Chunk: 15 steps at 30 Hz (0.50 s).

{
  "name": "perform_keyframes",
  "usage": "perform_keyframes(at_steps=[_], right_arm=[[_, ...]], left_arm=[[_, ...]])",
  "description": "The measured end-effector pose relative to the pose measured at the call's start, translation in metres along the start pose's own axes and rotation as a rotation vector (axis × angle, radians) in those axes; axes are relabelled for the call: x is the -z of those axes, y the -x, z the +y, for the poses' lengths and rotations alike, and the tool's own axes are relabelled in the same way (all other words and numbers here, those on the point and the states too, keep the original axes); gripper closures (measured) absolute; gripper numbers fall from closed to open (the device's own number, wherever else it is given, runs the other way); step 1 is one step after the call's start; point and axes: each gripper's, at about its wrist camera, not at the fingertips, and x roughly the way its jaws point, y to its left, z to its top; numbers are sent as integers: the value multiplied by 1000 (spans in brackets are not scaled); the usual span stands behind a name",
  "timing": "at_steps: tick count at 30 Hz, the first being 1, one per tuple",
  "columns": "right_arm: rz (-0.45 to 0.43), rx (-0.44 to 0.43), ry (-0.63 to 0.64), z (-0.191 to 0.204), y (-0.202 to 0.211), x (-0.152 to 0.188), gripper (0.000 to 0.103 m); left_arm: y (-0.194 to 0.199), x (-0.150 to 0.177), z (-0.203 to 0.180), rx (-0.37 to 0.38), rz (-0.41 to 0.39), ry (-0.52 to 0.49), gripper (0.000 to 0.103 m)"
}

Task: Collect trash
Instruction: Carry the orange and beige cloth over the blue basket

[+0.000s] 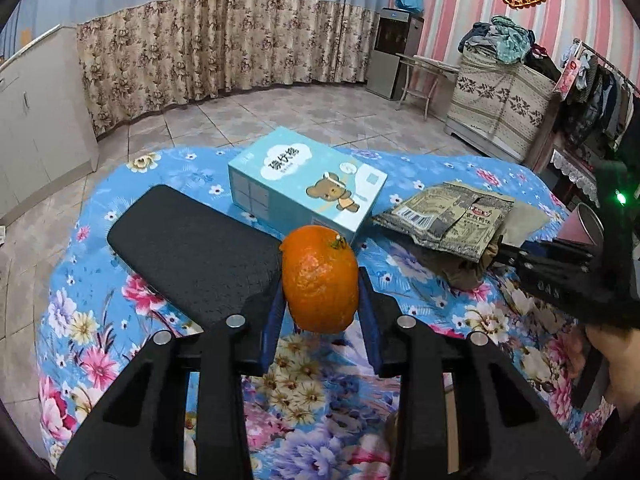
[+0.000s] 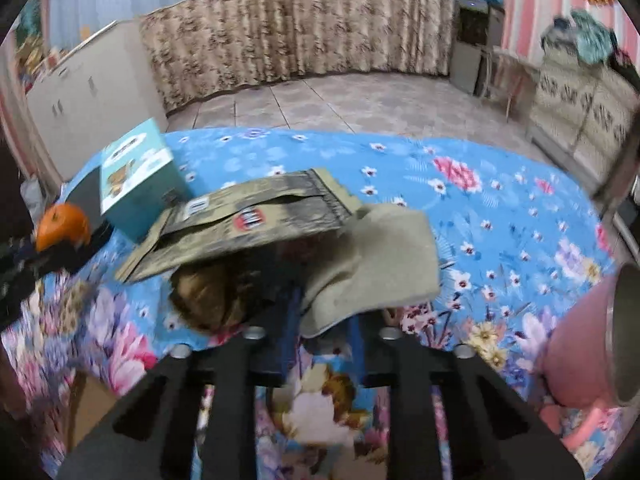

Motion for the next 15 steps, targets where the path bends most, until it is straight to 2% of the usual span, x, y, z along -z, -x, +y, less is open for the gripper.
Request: perform_keyframes(at_steps=[5, 8, 11, 15], right_arm=[[-60, 6, -34, -16, 37, 18, 90], [-99, -12, -63, -30, 76, 34, 90], [-127, -6, -58, -41, 110, 48, 90], [-173, 25, -85, -58, 162, 78, 90]], left_arm=[[15, -1, -16, -16, -29, -38, 70], [31, -1, -32, 5, -42, -58, 70], [51, 6, -59, 4, -71, -120, 70], [78, 16, -98, 48, -94, -165, 70]])
